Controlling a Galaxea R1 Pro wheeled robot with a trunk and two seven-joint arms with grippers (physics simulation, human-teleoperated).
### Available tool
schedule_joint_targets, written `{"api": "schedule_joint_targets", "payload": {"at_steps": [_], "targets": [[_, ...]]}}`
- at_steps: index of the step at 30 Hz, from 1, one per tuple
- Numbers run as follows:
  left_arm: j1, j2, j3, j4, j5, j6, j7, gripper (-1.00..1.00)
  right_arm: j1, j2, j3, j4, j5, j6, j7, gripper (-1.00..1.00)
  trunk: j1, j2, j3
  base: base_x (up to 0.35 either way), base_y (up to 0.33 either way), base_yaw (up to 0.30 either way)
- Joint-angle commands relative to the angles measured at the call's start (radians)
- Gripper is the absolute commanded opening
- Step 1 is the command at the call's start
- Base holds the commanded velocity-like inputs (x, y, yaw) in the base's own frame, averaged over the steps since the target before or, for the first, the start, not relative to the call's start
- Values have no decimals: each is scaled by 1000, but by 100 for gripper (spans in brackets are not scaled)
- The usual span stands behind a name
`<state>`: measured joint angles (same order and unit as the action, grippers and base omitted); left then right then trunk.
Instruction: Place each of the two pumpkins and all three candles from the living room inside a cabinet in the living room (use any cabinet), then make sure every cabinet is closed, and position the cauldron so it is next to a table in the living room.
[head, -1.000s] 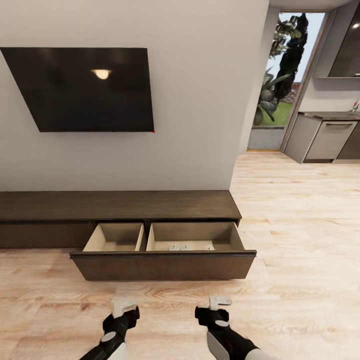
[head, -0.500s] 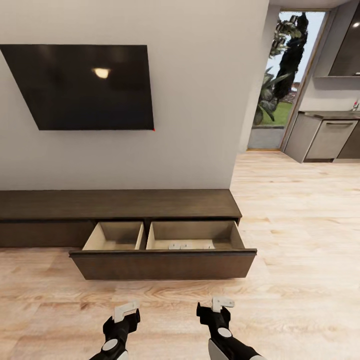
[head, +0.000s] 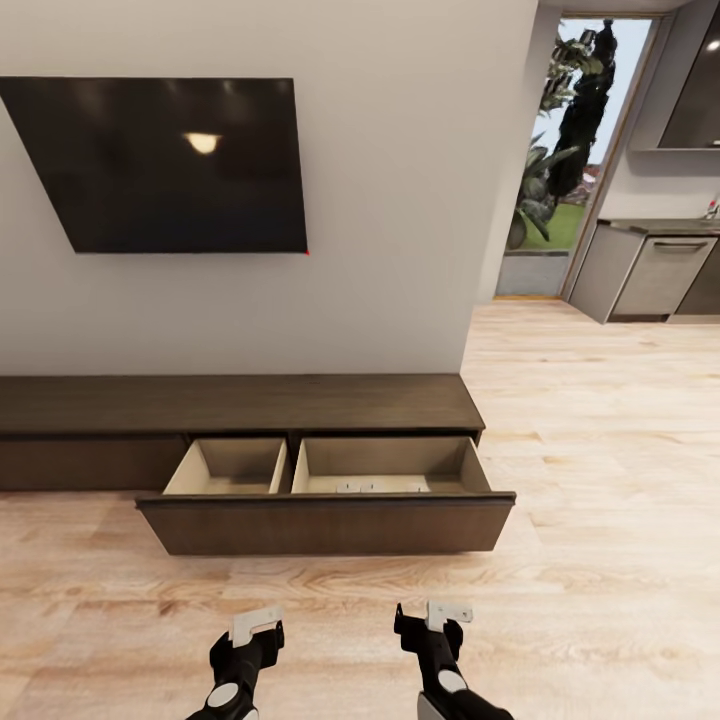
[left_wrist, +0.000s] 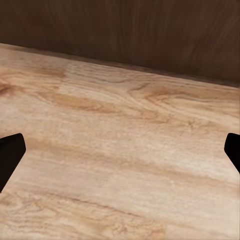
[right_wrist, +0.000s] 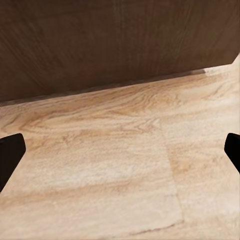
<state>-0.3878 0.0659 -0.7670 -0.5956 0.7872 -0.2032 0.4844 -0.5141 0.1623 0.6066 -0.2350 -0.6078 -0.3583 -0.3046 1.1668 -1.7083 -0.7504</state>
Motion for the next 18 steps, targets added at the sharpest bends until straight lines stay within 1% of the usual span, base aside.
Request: {"api": "schedule_joint_targets", "payload": {"at_steps": [1, 5, 8, 11, 16, 18], "targets": [[-1, 1, -9, -1, 10, -7, 6, 100, 0, 0, 9, 0, -7, -8, -5, 100, 4, -8, -4, 0, 0, 0], [-2, 0, -11, -1, 9, -11, 6, 100, 12, 0, 9, 0, 7, -57, -1, 100, 19, -36, -17, 0, 0, 0], [-1, 1, -20, -1, 10, -33, 6, 100, 25, -1, 10, 0, 22, -95, 12, 100, 31, -57, -26, 0, 0, 0], [-1, 1, -28, -1, 10, -44, 8, 100, 28, 0, 10, 0, 26, -105, 18, 100, 42, -78, -35, 0, 0, 0], [-1, 0, -54, -1, 12, -50, 16, 100, 29, 1, 10, 0, 27, -107, 21, 100, 61, -113, -51, 0, 0, 0], [-1, 2, -59, 2, 13, -51, 18, 100, 29, -1, 10, 1, 26, -108, 21, 100, 69, -127, -57, 0, 0, 0]]}}
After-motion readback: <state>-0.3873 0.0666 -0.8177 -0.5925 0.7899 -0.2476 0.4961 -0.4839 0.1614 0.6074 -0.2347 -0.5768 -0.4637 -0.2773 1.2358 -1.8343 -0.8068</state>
